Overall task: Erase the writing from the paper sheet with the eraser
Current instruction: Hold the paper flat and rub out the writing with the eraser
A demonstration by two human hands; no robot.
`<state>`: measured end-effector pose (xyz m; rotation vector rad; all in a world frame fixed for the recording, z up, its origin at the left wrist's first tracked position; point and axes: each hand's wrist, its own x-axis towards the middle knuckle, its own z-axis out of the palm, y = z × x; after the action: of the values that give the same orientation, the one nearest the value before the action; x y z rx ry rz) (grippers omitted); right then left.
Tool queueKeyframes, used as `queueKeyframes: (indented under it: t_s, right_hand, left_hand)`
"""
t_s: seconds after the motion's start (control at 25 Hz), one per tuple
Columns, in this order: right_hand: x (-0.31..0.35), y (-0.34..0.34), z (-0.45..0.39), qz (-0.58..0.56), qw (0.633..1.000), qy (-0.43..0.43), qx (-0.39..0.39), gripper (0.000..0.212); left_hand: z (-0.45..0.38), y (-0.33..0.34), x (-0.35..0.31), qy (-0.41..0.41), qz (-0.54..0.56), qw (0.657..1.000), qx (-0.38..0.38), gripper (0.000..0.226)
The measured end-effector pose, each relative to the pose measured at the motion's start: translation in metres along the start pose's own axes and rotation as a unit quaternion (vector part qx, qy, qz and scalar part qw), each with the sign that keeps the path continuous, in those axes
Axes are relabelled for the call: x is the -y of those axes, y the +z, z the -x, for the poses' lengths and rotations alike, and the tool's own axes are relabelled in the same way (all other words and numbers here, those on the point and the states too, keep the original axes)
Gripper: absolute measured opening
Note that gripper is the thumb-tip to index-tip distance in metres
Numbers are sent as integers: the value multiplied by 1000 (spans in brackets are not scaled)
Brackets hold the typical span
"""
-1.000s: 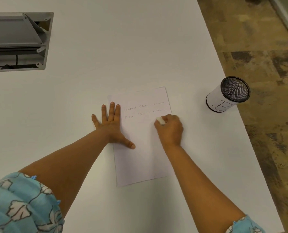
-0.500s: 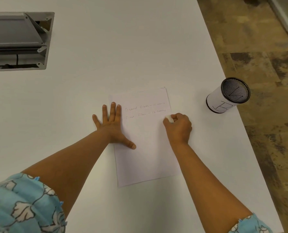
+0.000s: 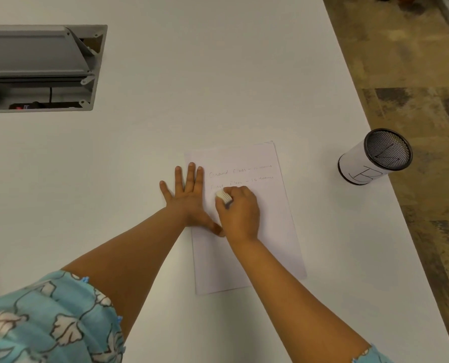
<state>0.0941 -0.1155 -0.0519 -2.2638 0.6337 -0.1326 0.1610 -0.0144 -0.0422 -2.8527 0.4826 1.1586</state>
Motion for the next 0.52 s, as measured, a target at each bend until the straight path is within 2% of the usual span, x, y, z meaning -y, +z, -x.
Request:
queueKeyframes:
  t_s: [0.4,0.52]
  right_hand:
    - [20,13,-29,7,999,-14,36,26]
    - [9,8,-8,17,999,-10,45,25]
  left_hand:
    - [-1,-1,-2,-7,-11,1000,-2,154]
    - [-1,1,-1,-5,-3,1000,-4,152]
